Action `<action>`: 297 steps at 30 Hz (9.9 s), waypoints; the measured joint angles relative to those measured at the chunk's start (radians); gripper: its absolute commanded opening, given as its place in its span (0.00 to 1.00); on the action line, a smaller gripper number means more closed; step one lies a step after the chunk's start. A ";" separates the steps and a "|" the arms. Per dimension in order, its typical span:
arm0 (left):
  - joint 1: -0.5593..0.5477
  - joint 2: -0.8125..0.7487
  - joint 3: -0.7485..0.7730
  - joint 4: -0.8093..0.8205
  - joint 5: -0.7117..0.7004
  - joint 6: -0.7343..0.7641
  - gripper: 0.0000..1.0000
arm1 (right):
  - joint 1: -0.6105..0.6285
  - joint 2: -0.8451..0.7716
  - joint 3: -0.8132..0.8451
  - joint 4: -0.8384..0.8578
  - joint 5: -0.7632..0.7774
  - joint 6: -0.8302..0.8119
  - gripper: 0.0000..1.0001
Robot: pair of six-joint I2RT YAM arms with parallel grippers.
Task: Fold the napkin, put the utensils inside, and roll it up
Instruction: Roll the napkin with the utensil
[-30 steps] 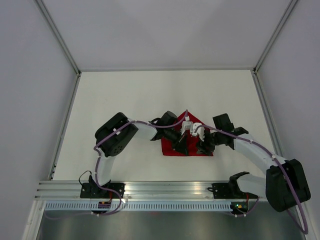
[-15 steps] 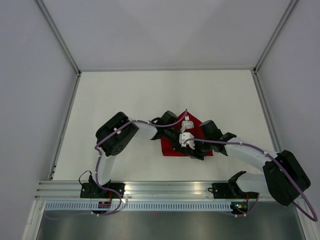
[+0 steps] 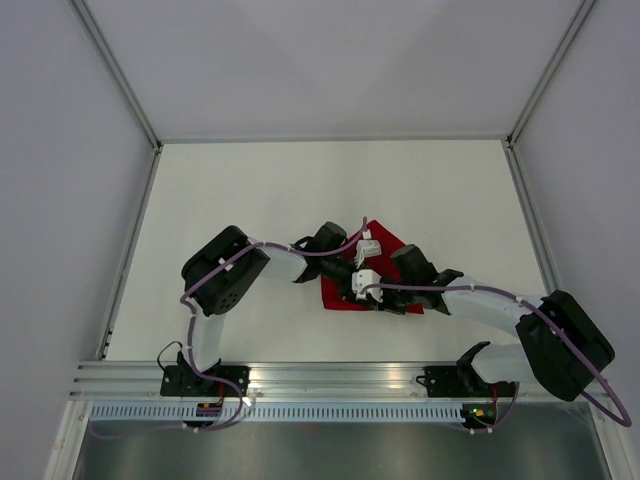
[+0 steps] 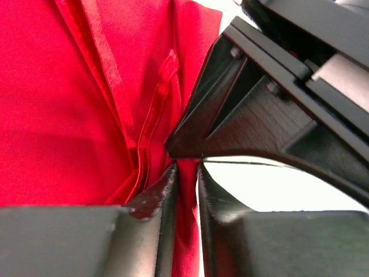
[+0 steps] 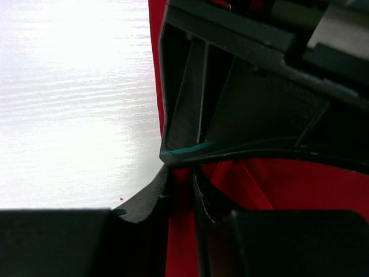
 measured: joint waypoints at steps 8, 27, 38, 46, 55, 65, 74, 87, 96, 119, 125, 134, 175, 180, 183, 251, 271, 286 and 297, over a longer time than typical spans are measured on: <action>0.027 -0.115 -0.071 0.007 -0.095 -0.009 0.39 | -0.021 0.059 0.059 -0.055 -0.028 -0.022 0.08; 0.005 -0.583 -0.489 0.383 -0.728 -0.046 0.52 | -0.290 0.649 0.610 -0.773 -0.404 -0.272 0.06; -0.324 -0.481 -0.452 0.390 -0.962 0.327 0.67 | -0.323 0.793 0.671 -0.953 -0.467 -0.267 0.06; -0.435 -0.326 -0.344 0.352 -0.997 0.545 0.72 | -0.329 0.808 0.676 -0.968 -0.470 -0.259 0.05; -0.441 -0.238 -0.291 0.319 -0.996 0.653 0.64 | -0.332 0.809 0.676 -0.969 -0.470 -0.258 0.05; -0.412 -0.206 -0.247 0.265 -0.933 0.663 0.33 | -0.339 0.817 0.677 -0.978 -0.472 -0.259 0.04; -0.393 -0.198 -0.204 0.191 -0.867 0.661 0.02 | -0.344 0.822 0.680 -0.986 -0.465 -0.255 0.11; -0.280 -0.167 -0.116 0.074 -0.636 0.522 0.02 | -0.353 0.677 0.661 -0.901 -0.385 -0.208 0.51; -0.193 -0.146 -0.077 0.013 -0.450 0.419 0.02 | -0.441 0.528 0.643 -0.723 -0.316 -0.174 0.53; -0.024 0.050 0.137 -0.194 0.015 0.209 0.02 | -0.198 -0.128 -0.007 -0.190 -0.081 -0.106 0.70; -0.024 0.066 0.156 -0.224 0.043 0.190 0.02 | -0.142 -0.082 -0.005 -0.114 -0.048 -0.069 0.69; -0.021 0.069 0.160 -0.241 0.048 0.178 0.02 | -0.066 -0.042 -0.005 -0.079 -0.023 -0.030 0.51; -0.011 -0.468 -0.324 0.298 -0.588 -0.002 0.64 | -0.310 0.563 0.509 -0.601 -0.430 -0.238 0.04; -0.111 -0.508 -0.387 0.338 -0.735 0.133 0.67 | -0.319 0.655 0.585 -0.722 -0.463 -0.247 0.04; -0.217 -0.502 -0.402 0.349 -0.842 0.254 0.71 | -0.321 0.709 0.623 -0.797 -0.480 -0.248 0.04; -0.238 -0.146 -0.037 -0.058 -0.480 0.443 0.02 | -0.399 0.425 0.563 -0.585 -0.270 -0.087 0.57; -0.051 0.083 0.261 -0.408 -0.015 0.234 0.02 | -0.404 -0.067 0.230 -0.359 -0.216 -0.079 0.57; 0.031 0.109 0.275 -0.468 0.038 0.146 0.02 | -0.406 -0.088 0.187 -0.225 -0.163 0.015 0.59; 0.048 0.137 0.288 -0.469 0.088 0.122 0.02 | -0.241 -0.171 0.111 -0.217 -0.158 -0.046 0.64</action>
